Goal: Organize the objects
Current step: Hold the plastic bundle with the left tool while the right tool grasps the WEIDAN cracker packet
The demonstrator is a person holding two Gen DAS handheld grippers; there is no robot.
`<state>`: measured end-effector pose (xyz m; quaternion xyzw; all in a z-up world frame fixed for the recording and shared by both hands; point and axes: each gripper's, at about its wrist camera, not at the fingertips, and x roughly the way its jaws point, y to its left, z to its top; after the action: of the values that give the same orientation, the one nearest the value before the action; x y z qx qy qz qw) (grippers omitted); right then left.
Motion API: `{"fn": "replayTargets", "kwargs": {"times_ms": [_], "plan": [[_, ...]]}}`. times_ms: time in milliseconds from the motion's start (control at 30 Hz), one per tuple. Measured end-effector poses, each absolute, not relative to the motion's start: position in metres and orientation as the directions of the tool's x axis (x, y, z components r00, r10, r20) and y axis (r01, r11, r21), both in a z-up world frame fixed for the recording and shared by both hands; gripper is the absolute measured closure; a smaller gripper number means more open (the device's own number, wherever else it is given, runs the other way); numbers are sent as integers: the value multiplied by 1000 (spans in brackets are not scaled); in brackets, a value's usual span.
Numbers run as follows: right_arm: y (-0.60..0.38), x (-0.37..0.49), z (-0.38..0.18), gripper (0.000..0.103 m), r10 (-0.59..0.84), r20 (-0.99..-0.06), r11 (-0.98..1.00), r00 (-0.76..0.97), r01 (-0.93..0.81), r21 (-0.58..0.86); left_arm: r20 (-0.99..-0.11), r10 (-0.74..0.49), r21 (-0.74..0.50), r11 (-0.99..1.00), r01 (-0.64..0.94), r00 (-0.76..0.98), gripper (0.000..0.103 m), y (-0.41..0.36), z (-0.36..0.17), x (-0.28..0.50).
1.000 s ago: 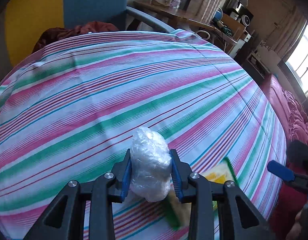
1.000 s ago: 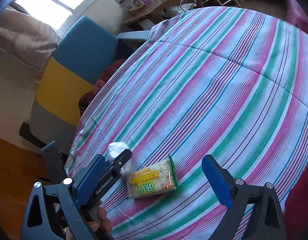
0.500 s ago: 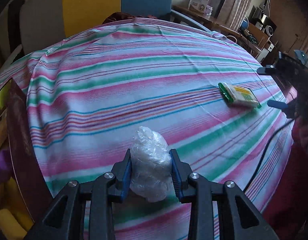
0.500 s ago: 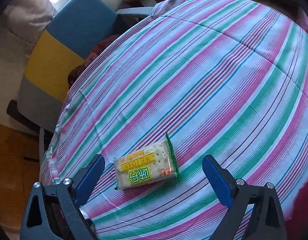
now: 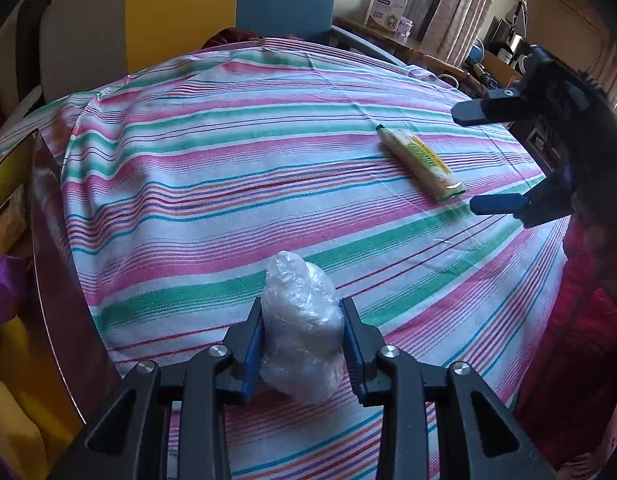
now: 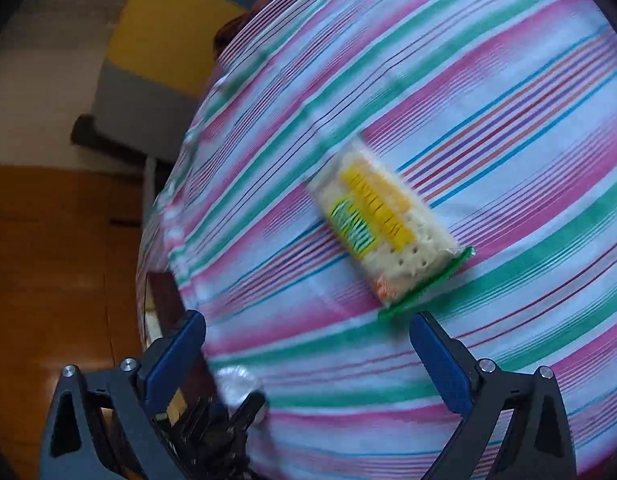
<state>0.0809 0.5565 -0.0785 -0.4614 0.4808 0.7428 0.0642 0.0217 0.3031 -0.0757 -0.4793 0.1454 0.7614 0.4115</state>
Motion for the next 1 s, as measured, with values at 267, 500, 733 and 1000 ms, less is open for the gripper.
{"fn": "replayTargets", "kwargs": {"times_ms": [267, 500, 733, 1000], "plan": [[554, 64, -59, 0, 32, -908, -774, -419, -585, 243, -844, 491, -160, -614, -773, -215, 68, 303, -77, 25], [546, 29, -83, 7, 197, -933, -844, -302, -536, -5, -843, 491, -159, -618, -770, -220, 68, 303, -79, 25], [549, 35, -98, 37, 201, -926, -864, -320, -504, -13, -842, 484, -142, -627, -766, -240, 68, 307, -80, 28], [556, 40, -98, 37, 208, -924, -869, -321, -493, -24, -842, 462, -103, -643, -759, -277, 69, 305, -74, 32]]}}
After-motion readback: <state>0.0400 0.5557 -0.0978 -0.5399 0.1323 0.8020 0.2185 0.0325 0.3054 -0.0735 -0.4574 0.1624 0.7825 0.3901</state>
